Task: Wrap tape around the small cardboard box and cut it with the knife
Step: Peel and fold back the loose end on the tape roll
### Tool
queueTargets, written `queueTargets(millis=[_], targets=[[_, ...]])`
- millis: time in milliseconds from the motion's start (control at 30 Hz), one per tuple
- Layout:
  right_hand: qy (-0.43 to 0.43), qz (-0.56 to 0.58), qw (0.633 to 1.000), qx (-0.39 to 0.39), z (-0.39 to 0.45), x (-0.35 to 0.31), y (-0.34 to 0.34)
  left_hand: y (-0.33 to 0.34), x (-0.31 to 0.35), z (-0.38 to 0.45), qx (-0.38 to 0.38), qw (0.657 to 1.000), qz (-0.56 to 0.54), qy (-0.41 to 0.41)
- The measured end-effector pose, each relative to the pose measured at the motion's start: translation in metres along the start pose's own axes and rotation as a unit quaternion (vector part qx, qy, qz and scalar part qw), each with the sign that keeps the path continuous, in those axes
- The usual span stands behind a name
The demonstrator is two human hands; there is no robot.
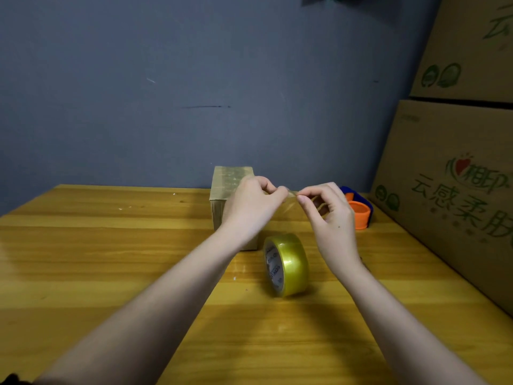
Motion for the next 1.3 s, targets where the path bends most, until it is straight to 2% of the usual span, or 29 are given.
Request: queueTargets(millis=[67, 133, 267, 367, 467, 600, 733, 900, 1067, 1133, 1300], targets=[[0.009, 0.006, 1.0, 0.004, 0.0, 0.001, 0.0, -0.007, 0.005, 0.0, 0.047, 0.991, 0.111, 0.055], [0.026, 0.021, 0.999, 0.016, 0.0, 0.003, -0.002, -0.015, 0.008, -0.002, 0.092, 0.975, 0.168, 0.11], [0.017, 0.009, 1.0, -0.004, 0.002, 0.001, -0.003, -0.021, 0.011, -0.01, 0.089, 0.969, 0.069, 0.218], [0.006, 0.002, 1.0, -0.016, 0.004, -0.001, -0.002, -0.008, 0.011, -0.014, 0.035, 0.954, 0.119, 0.272], [-0.001, 0.007, 1.0, -0.023, 0.005, -0.001, -0.004, 0.0, 0.005, -0.012, 0.003, 0.959, 0.131, 0.251], [0.016, 0.006, 0.999, -0.044, 0.006, 0.002, -0.004, -0.002, -0.004, -0.004, -0.009, 0.984, 0.024, 0.178], [0.038, 0.022, 0.997, -0.066, 0.01, 0.005, -0.005, -0.002, -0.009, 0.0, -0.037, 0.992, -0.042, 0.117], [0.012, 0.003, 0.996, -0.084, 0.013, 0.001, -0.004, -0.001, -0.009, 0.001, -0.047, 0.993, -0.052, 0.096], [0.08, 0.071, 0.986, -0.129, 0.013, 0.007, 0.0, 0.001, -0.004, -0.003, -0.06, 0.992, -0.074, 0.087], [0.061, 0.052, 0.986, -0.144, 0.014, 0.006, 0.003, 0.001, -0.002, -0.003, -0.063, 0.991, -0.069, 0.091], [0.03, 0.043, 0.993, -0.108, 0.016, 0.006, 0.003, 0.0, -0.002, -0.002, -0.049, 0.991, -0.01, 0.12]])
Point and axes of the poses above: each hand's wrist, its own z-axis towards the middle knuckle, its own y-axis out of the palm, x = y × z, the point moved 6 cm from there along z, towards the middle knuckle, and after that the axes turned 5 degrees about x, right-handed, at the moved point
